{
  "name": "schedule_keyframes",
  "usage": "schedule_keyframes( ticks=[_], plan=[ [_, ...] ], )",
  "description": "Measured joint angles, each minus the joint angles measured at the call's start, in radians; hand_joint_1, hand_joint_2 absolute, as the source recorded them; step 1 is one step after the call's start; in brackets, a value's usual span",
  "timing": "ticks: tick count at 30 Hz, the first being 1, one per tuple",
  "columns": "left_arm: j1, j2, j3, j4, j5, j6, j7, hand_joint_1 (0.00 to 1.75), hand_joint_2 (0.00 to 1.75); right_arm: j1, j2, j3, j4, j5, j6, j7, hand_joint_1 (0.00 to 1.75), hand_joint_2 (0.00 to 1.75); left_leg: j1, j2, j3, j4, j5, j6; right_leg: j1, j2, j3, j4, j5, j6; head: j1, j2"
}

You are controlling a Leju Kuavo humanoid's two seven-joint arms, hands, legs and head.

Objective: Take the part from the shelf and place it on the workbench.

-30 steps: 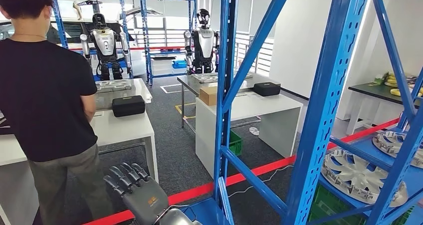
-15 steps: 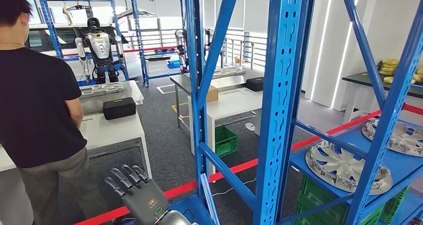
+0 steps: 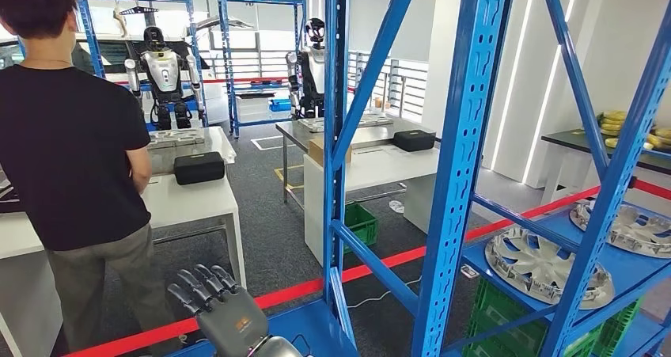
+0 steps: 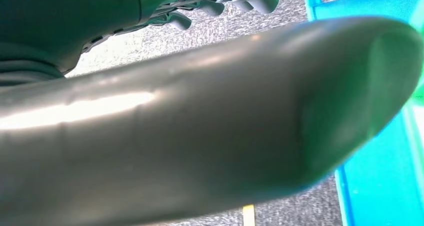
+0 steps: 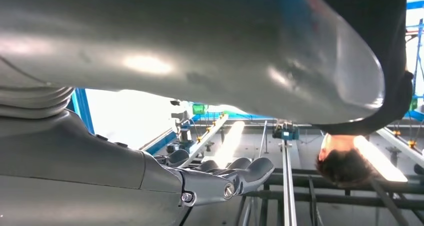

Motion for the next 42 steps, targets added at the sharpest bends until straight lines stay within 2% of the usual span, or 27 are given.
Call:
schedule_keyframes(
  ticks=[1, 2, 3, 4, 6, 7, 8, 9, 11, 12, 13, 15, 16, 17, 18, 19, 20, 22, 23, 24, 25, 27, 28, 29, 33, 39, 42],
  plan=[
    [0.000, 0.000, 0.000, 0.000, 0.000, 0.000, 0.000, 0.00, 0.00, 0.001, -0.001, 0.000, 0.002, 0.000, 0.000, 0.000, 0.00, 0.00, 0.000, 0.001, -0.011, 0.002, 0.007, 0.001, 0.000, 0.000, -0.013, 0.049, -0.020, 0.002, 0.000, 0.000],
    [0.000, 0.000, 0.000, 0.000, 0.000, 0.000, 0.000, 0.00, 0.00, 0.001, -0.001, 0.001, 0.003, 0.000, 0.000, 0.000, 0.00, 0.00, 0.000, 0.002, -0.022, 0.004, 0.014, 0.000, 0.000, 0.000, -0.010, 0.067, -0.022, 0.002, 0.000, 0.000],
    [0.000, 0.000, 0.000, 0.000, 0.000, 0.000, 0.000, 0.00, 0.00, 0.001, -0.002, 0.001, 0.005, 0.000, 0.000, 0.000, 0.00, 0.00, -0.001, 0.002, -0.033, 0.007, 0.020, -0.001, 0.000, 0.000, 0.014, 0.043, -0.005, 0.000, 0.001, 0.000],
    [0.000, 0.000, 0.000, 0.000, 0.000, 0.000, 0.000, 0.00, 0.00, 0.000, -0.002, 0.001, 0.005, 0.000, 0.000, 0.000, 0.00, 0.00, -0.001, 0.002, -0.041, 0.009, 0.026, -0.003, 0.001, 0.000, 0.056, -0.014, 0.021, -0.005, 0.001, 0.000],
    [0.000, -0.001, 0.001, 0.000, 0.000, 0.000, 0.000, 0.00, 0.00, -0.003, -0.002, 0.001, 0.005, 0.000, 0.000, 0.000, 0.00, 0.00, -0.001, 0.002, -0.053, 0.013, 0.037, -0.010, 0.006, 0.000, 0.147, -0.154, 0.050, -0.018, 0.001, 0.000],
    [0.000, -0.002, 0.001, 0.000, 0.000, 0.000, 0.000, 0.00, 0.00, -0.004, -0.002, 0.001, 0.005, 0.000, 0.000, 0.000, 0.00, 0.00, -0.001, 0.002, -0.056, 0.013, 0.042, -0.016, 0.009, 0.000, 0.172, -0.199, 0.055, -0.024, 0.001, 0.000],
    [0.000, -0.003, 0.001, 0.000, 0.000, 0.000, 0.000, 0.00, 0.00, -0.006, -0.002, 0.002, 0.005, 0.000, 0.000, 0.000, 0.00, 0.00, 0.000, 0.002, -0.058, 0.012, 0.049, -0.023, 0.013, 0.000, 0.181, -0.220, 0.053, -0.030, 0.001, 0.000],
    [0.000, -0.003, 0.001, 0.000, 0.000, 0.000, 0.000, 0.00, 0.00, -0.007, -0.002, 0.002, 0.006, 0.000, 0.000, 0.000, 0.00, 0.00, 0.000, 0.002, -0.059, 0.009, 0.056, -0.030, 0.016, 0.000, 0.179, -0.223, 0.059, -0.035, 0.001, 0.000],
    [0.000, -0.003, 0.002, 0.001, 0.002, 0.000, 0.000, 0.00, 0.00, -0.008, -0.002, 0.002, 0.006, 0.000, 0.000, -0.001, 0.00, 0.00, 0.001, 0.001, -0.066, 0.010, 0.056, -0.042, 0.011, -0.001, 0.172, -0.235, 0.075, -0.049, 0.000, 0.000],
    [0.001, -0.003, 0.002, 0.001, 0.004, 0.000, -0.001, 0.00, 0.00, -0.008, -0.001, 0.002, 0.006, 0.000, 0.001, -0.002, 0.00, 0.00, 0.001, 0.000, -0.075, 0.027, 0.036, -0.048, 0.007, -0.002, 0.167, -0.241, 0.086, -0.057, -0.001, 0.000],
    [0.001, -0.002, 0.004, 0.001, 0.005, 0.001, -0.001, 0.00, 0.00, -0.008, 0.000, 0.002, 0.006, 0.000, 0.001, -0.003, 0.00, 0.00, 0.001, -0.001, -0.089, 0.063, 0.001, -0.053, 0.003, -0.003, 0.160, -0.247, 0.098, -0.062, -0.003, 0.000],
    [0.001, 0.000, 0.005, 0.002, 0.007, 0.002, -0.001, 0.00, 0.00, -0.008, 0.001, 0.002, 0.006, 0.000, 0.001, -0.009, 0.00, 0.00, 0.001, -0.002, -0.124, 0.182, -0.086, -0.062, 0.003, -0.003, 0.141, -0.247, 0.114, -0.068, -0.006, 0.000],
    [0.002, 0.001, 0.006, 0.002, 0.007, 0.002, -0.001, 0.00, 0.00, -0.007, 0.002, 0.003, 0.006, -0.001, 0.001, -0.012, 0.00, 0.00, 0.002, -0.002, -0.135, 0.236, -0.111, -0.066, 0.003, -0.003, 0.130, -0.246, 0.122, -0.067, -0.007, 0.000],
    [0.002, 0.001, 0.006, 0.002, 0.007, 0.002, -0.002, 0.00, 0.00, -0.006, 0.002, 0.003, 0.007, -0.002, 0.001, -0.015, 0.00, 0.00, 0.003, -0.001, -0.134, 0.267, -0.116, -0.070, 0.003, -0.003, 0.118, -0.243, 0.129, -0.066, -0.007, 0.000],
    [0.003, 0.001, 0.007, 0.002, 0.007, 0.002, -0.002, 0.00, 0.00, -0.006, 0.002, 0.003, 0.008, -0.003, 0.002, -0.017, 0.00, 0.00, 0.004, -0.001, -0.117, 0.263, -0.103, -0.072, 0.002, -0.003, 0.106, -0.240, 0.136, -0.064, -0.008, 0.000],
    [0.003, 0.002, 0.007, 0.002, 0.008, 0.003, -0.003, 0.00, 0.00, -0.006, 0.002, 0.003, 0.009, -0.004, 0.002, -0.018, 0.00, 0.00, 0.005, -0.001, -0.082, 0.224, -0.080, -0.074, 0.001, -0.003, 0.095, -0.236, 0.141, -0.061, -0.008, 0.000],
    [0.002, 0.002, 0.008, 0.002, 0.008, 0.002, -0.007, 0.00, 0.00, -0.006, 0.003, 0.003, 0.010, -0.005, 0.006, -0.018, 0.00, 0.00, 0.006, -0.001, -0.034, 0.159, -0.061, -0.074, 0.000, -0.003, 0.085, -0.231, 0.146, -0.057, -0.008, 0.000],
    [0.001, 0.002, 0.009, 0.002, 0.009, -0.016, -0.029, 0.00, 0.00, -0.006, 0.004, 0.003, 0.012, -0.014, 0.032, -0.011, 0.00, 0.00, 0.004, -0.003, 0.046, 0.041, -0.054, -0.067, 0.002, -0.003, 0.070, -0.221, 0.153, -0.046, -0.008, 0.000],
    [0.001, 0.002, 0.010, 0.002, 0.009, -0.030, -0.043, 0.00, 0.00, -0.005, 0.001, 0.003, 0.014, -0.021, 0.051, -0.007, 0.00, 0.00, 0.003, -0.006, 0.064, 0.011, -0.060, -0.059, 0.003, -0.003, 0.066, -0.218, 0.157, -0.040, -0.008, 0.000],
    [0.002, 0.001, 0.010, 0.002, 0.009, -0.045, -0.056, 0.00, 0.00, -0.002, -0.004, 0.003, 0.017, -0.029, 0.069, -0.003, 0.00, 0.00, 0.002, -0.007, 0.068, 0.001, -0.063, -0.049, 0.007, -0.003, 0.063, -0.217, 0.157, -0.039, -0.007, 0.000],
    [0.004, -0.001, 0.011, 0.003, 0.009, -0.057, -0.065, 0.00, 0.00, 0.001, -0.011, 0.003, 0.020, -0.037, 0.081, -0.002, 0.00, 0.00, 0.002, -0.008, 0.063, 0.001, -0.061, -0.041, 0.009, -0.003, 0.062, -0.217, 0.159, -0.046, -0.005, 0.000],
    [0.007, -0.003, 0.012, 0.003, 0.009, -0.074, -0.076, 0.00, 0.00, 0.007, -0.027, 0.003, 0.028, -0.049, 0.098, -0.002, 0.00, 0.00, 0.002, -0.007, 0.059, -0.001, -0.056, -0.030, 0.011, -0.002, 0.060, -0.222, 0.163, -0.071, -0.003, 0.000],
    [0.008, -0.004, 0.013, 0.003, 0.009, -0.080, -0.084, 0.00, 0.00, 0.008, -0.033, 0.003, 0.032, -0.056, 0.107, -0.002, 0.00, 0.00, 0.000, -0.008, 0.056, 0.000, -0.052, -0.025, 0.011, -0.002, 0.059, -0.225, 0.170, -0.079, -0.002, 0.000],
    [0.009, -0.004, 0.013, 0.003, 0.008, -0.084, -0.092, 0.00, 0.00, 0.010, -0.040, 0.003, 0.036, -0.062, 0.119, -0.001, 0.00, 0.00, -0.001, -0.007, 0.053, 0.000, -0.049, -0.021, 0.010, -0.002, 0.058, -0.229, 0.178, -0.078, -0.002, 0.000],
    [0.010, -0.007, 0.013, 0.003, -0.006, -0.075, -0.122, 0.00, 0.00, 0.021, -0.064, -0.002, 0.049, -0.092, 0.171, 0.008, 0.00, 0.00, -0.003, -0.007, 0.044, 0.001, -0.041, -0.013, 0.007, -0.001, 0.056, -0.242, 0.199, -0.049, -0.001, 0.000],
    [0.011, -0.008, 0.013, 0.003, -0.016, -0.062, -0.140, 0.00, 0.00, 0.033, -0.092, -0.009, 0.067, -0.108, 0.205, 0.039, 0.00, 0.00, -0.005, -0.007, 0.038, 0.003, -0.040, -0.012, 0.004, -0.001, 0.052, -0.244, 0.204, -0.030, -0.001, 0.000],
    [0.011, -0.008, 0.013, 0.003, -0.016, -0.064, -0.151, 0.00, 0.00, 0.040, -0.105, -0.010, 0.074, -0.109, 0.219, 0.060, 0.00, 0.00, -0.006, -0.007, 0.037, 0.003, -0.040, -0.012, 0.004, -0.001, 0.051, -0.244, 0.203, -0.025, -0.002, 0.000]
  ],
)
